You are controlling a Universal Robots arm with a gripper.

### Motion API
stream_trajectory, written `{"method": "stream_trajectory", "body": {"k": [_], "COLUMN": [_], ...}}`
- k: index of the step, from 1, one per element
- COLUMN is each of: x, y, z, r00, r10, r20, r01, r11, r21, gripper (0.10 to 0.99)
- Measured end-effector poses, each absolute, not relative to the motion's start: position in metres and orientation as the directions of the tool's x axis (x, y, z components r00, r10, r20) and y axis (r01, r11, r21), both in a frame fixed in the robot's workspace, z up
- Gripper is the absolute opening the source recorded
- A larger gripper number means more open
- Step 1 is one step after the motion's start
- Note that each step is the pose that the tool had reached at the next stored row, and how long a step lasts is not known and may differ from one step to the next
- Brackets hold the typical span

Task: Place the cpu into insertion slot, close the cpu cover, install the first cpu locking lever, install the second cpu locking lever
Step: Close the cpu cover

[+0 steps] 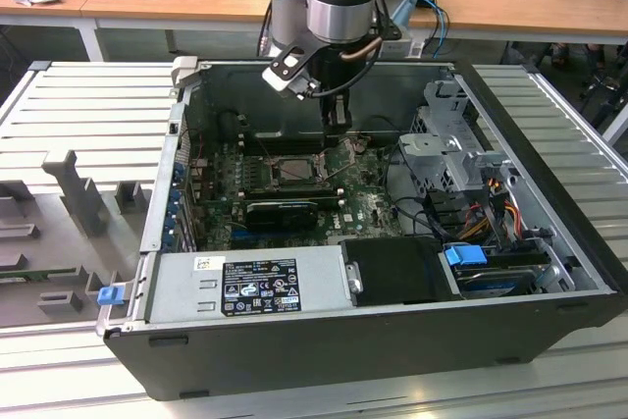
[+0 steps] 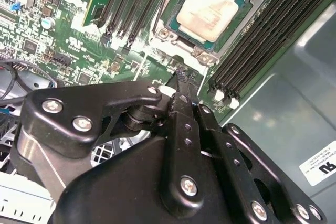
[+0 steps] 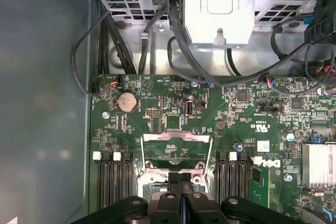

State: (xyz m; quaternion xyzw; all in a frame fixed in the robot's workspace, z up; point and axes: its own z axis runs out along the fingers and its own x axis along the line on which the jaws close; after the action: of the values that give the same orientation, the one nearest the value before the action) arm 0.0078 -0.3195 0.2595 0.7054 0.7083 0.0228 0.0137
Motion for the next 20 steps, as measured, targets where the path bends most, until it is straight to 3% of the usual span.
{"method": "stream_trajectory", "body": {"k": [20], "x": [0.025], "y": [-0.319], "z": [0.26], "r00": [-0.005], "r10": [1.0], "r20": [0.013], "r01": [0.999], "r11": [0.004], "r21": [0.051], "gripper": [0.106]}}
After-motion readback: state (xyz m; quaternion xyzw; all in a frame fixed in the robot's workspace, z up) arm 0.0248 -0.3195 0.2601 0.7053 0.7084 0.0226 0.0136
